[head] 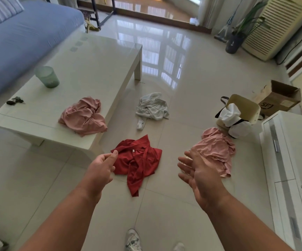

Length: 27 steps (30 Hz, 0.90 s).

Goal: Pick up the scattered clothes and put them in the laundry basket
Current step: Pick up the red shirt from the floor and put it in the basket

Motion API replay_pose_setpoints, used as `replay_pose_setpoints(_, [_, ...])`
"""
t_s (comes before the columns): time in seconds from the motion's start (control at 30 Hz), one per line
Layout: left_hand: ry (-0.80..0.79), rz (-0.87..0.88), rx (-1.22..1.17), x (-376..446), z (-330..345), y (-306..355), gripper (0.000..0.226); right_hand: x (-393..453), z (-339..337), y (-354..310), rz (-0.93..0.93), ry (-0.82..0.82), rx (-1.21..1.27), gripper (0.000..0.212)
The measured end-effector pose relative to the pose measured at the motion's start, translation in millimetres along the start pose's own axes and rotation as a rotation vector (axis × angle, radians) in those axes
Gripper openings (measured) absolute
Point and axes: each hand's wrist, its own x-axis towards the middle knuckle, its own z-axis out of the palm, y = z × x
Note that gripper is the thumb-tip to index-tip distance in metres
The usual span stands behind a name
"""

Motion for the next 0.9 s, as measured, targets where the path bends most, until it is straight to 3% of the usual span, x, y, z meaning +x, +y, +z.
replay_pose_setpoints(0.13, [0.016,-0.032,0.012,39.3,5.9,5.6,0.036,29.6,13.9,-8.7,0.019,-0.013,-0.05,0.032])
replay_pose_setpoints(0.43, [0.083,-0.074,-0.022,142.4,61.3,11.5,0.032,149.8,18.3,-37.2,0.001,-0.077,-0.169,0.029])
replay_pose_setpoints(0.6, [0.13,-0.083,-0.016,215.5,92.7,-12.5,0.028,235.0,18.8,-20.1,0.048,-0.086,-0.194,0.026])
replay_pose_setpoints(0.83, [0.113,-0.135,0.043,305.3,112.2,-67.0,0.054,311.0,23.2,31.2,0.123,-0.041,-0.163,0.025])
replay_pose_setpoints(0.9, [0.118,-0.147,0.07,333.5,115.5,-87.3,0.061,329.0,26.0,46.7,0.128,-0.023,-0.161,0.035])
